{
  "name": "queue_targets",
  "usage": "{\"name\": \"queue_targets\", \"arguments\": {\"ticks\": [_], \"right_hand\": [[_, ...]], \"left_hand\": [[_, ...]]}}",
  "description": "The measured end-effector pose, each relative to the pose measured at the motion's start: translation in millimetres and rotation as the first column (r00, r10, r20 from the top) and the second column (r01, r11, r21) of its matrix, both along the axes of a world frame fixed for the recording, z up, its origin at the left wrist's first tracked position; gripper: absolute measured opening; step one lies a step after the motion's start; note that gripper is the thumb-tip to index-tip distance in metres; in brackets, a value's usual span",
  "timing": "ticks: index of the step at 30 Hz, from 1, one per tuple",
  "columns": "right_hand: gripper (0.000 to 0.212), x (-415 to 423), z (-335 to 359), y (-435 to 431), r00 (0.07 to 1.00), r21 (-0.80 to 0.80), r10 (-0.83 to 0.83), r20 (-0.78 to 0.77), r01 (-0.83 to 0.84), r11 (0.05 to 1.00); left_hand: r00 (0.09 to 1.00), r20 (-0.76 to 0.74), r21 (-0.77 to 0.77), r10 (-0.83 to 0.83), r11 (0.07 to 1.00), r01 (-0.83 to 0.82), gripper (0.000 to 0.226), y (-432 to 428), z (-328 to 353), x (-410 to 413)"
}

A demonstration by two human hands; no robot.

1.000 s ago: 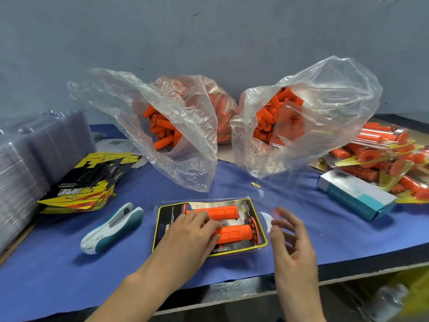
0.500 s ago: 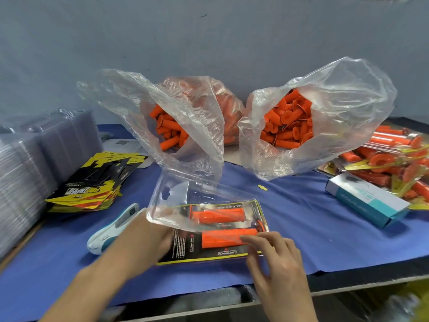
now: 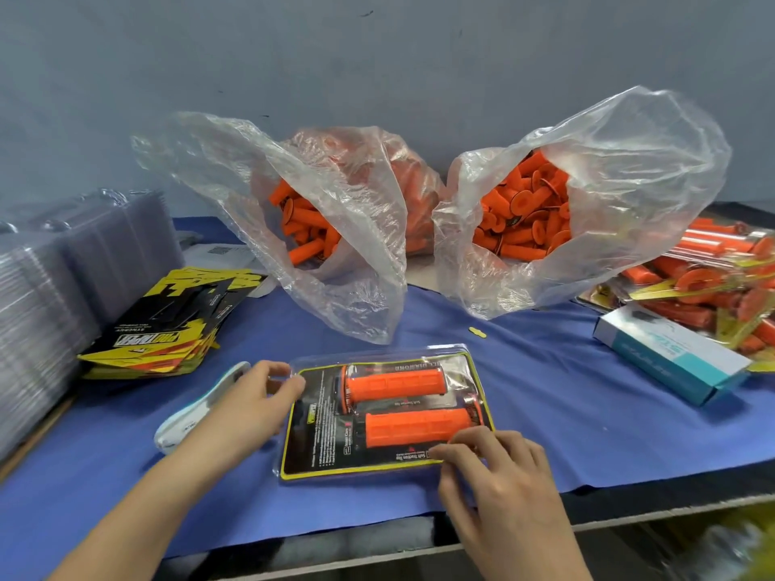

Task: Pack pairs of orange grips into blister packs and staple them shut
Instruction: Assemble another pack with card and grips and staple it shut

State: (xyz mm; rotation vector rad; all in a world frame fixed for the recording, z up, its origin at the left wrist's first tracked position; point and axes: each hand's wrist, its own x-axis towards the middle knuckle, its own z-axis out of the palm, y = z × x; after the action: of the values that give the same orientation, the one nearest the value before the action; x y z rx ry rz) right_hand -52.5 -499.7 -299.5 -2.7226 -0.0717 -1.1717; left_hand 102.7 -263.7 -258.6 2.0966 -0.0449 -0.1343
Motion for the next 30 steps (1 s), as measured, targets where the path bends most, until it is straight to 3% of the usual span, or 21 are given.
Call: {"name": "queue_targets", "arguments": {"ticks": [3,6,9,12,14,16,23,27,30], "right_hand": [[0.023,-2,10,-2,0.999,0.043,0.032,-0.022,-0.031,0.999],[0.021,-2,22,-12,0.994,0.306,0.076,-0.081,-0.048,0.951],[0.03,12,32,-27,0.97,0.605,0.136,-0.202,0.014,0.796],[0.041,39,41,-41,0.871,0.788,0.252,-0.423,0.216,0.576],[0.049,56,46,-49,0.82,0.81,0.303,-0.485,0.291,0.51],[0.038,68,51,-55,0.812,0.804,0.285,-0.509,0.331,0.494],[0.021,74,45,-64,0.819,0.878,0.37,-0.439,0.303,0.371],[0.021,72,45,-66,0.834,0.891,0.369,-0.409,0.278,0.36],[0.019,70,43,-69,0.842,0.892,0.357,-0.405,0.278,0.356]], "left_hand": [[0.999,-0.033,0.064,-0.039,0.997,0.041,0.027,-3,0,-3],[0.999,-0.024,0.071,-0.03,0.997,0.032,0.033,-2,2,-4],[0.998,-0.063,-0.039,-0.02,0.999,0.018,0.021,-6,1,-8],[0.989,-0.132,-0.17,-0.069,0.984,0.046,0.023,-11,5,-14],[0.979,-0.184,-0.274,-0.083,0.961,0.03,0.024,-12,8,-15],[0.965,-0.24,-0.347,-0.107,0.938,0.018,0.021,-9,9,-15],[0.963,-0.243,-0.377,-0.12,0.926,0.021,0.025,-2,3,-15],[0.954,-0.257,-0.408,-0.154,0.912,0.037,0.015,-1,1,-15],[0.9,-0.372,-0.573,-0.227,0.819,-0.03,0.029,3,3,-11]]}}
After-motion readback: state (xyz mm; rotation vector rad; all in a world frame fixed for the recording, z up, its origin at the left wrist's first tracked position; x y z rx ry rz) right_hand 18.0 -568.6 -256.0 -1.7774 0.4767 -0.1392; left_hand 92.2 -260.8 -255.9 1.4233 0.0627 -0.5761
